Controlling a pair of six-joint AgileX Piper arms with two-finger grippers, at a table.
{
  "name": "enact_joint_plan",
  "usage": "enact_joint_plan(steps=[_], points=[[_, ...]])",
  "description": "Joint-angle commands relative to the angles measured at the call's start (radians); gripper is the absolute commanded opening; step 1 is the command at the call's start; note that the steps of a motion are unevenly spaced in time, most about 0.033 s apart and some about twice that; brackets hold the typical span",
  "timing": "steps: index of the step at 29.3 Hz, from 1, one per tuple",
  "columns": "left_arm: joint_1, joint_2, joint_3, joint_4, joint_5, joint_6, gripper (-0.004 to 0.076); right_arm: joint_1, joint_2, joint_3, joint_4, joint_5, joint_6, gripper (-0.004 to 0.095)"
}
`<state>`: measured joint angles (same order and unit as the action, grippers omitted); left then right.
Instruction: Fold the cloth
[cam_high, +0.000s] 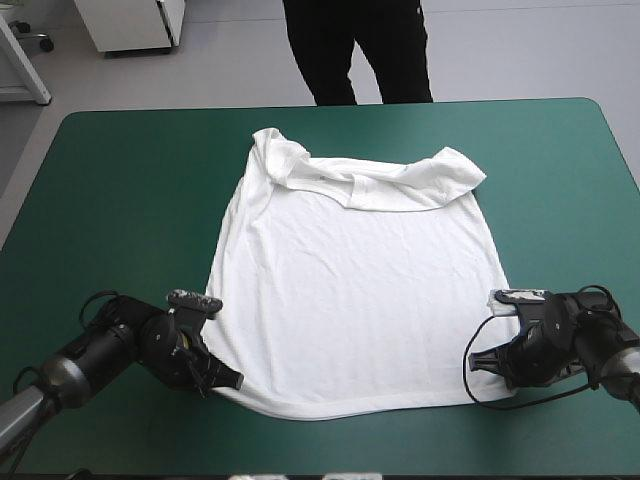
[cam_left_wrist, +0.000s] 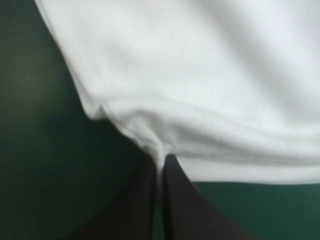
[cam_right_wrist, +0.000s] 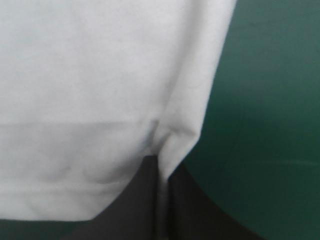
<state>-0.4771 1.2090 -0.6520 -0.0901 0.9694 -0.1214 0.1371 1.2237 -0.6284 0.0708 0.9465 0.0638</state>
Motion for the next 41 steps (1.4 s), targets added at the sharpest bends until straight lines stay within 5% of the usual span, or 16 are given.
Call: enact_joint_plan(steps=[1,9,16,32,41], points=[[0.000,-0.101,-0.142,0.039,-0.011,0.000,-0.0009,-0.003,-0.084,-0.117,0.000,-0.029,-0.035,-0.0017],[0.000,-0.177,-0.460,0.060,0.075,0.000,-0.0009,-0.003,-0.204,-0.417,0.014,0.103,-0.058,-0.0017],[0.000,-0.185,-0.767,0.090,0.076,0.023,-0.0009,-0.003,-0.236,-0.736,0.015,0.099,-0.064,-0.0017],[0.000,-0.092,-1.192,0.245,-0.464,0.131,-0.0009,-0.003,-0.098,-1.360,0.018,-0.105,-0.088,-0.0017],[0.000,0.081,-1.426,0.274,-0.502,0.223,-0.0009,-0.003,0.094,-1.665,0.022,-0.177,-0.088,-0.0017]])
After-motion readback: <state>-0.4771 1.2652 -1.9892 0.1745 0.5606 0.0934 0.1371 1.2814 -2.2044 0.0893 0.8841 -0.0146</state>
